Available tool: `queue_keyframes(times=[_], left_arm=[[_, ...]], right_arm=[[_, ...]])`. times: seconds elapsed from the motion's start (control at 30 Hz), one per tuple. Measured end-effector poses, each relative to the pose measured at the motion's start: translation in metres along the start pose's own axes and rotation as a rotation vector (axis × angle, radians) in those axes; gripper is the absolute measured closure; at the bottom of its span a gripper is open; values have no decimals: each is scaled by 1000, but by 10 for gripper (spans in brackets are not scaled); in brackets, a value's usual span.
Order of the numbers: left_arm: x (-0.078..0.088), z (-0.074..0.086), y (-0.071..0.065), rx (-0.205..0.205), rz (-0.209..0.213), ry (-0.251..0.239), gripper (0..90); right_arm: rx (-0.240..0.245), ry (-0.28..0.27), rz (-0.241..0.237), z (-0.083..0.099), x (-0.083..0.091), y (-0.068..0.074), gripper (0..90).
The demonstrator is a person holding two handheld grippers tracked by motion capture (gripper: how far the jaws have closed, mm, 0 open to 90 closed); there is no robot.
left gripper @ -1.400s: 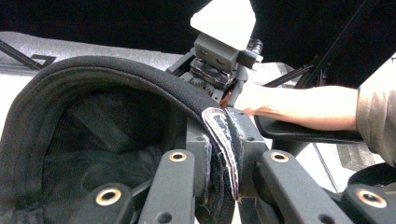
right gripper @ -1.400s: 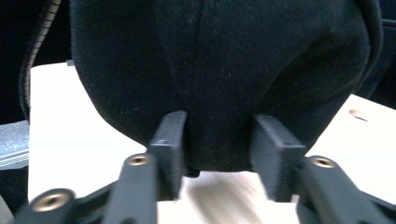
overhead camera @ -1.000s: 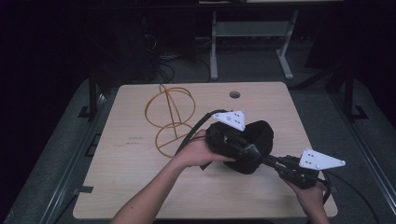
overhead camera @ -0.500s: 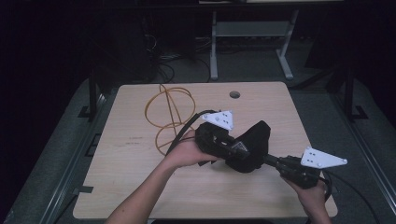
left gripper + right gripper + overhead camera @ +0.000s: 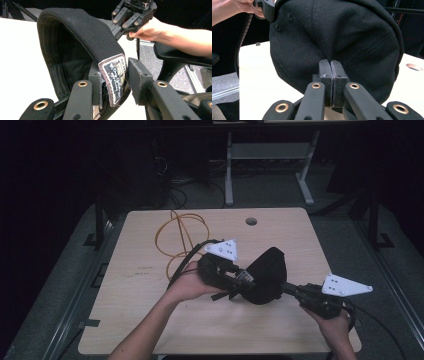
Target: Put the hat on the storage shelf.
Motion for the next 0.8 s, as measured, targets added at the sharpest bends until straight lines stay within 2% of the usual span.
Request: queue_keyframes(times=[0.27,0.53,0.57,0.73,0.8], left_arm=[[6,6,2,13,-5,-17,633],[12,11,4,7,-19,-16,603],[13,12,4,17,-22,-26,598],[17,17,6,28,-36,-30,548],[19,19,7,27,-49,-29,496]], right_arm=[[19,16,2,-9,0,1,894],[22,32,1,-18,0,2,896],[31,30,0,-19,0,1,896],[18,37,10,-22,2,-1,896],[12,38,9,-22,3,-2,897]])
Point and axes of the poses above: each handheld gripper's, and its own axes: x roughly backward along the jaws, z roughly out of its underside, y roughly to its left, the point moved 5 cm from there along -x, roughly forward along the jaws, and after that the axes turned 4 degrees about -z, right-handed, at the moved point
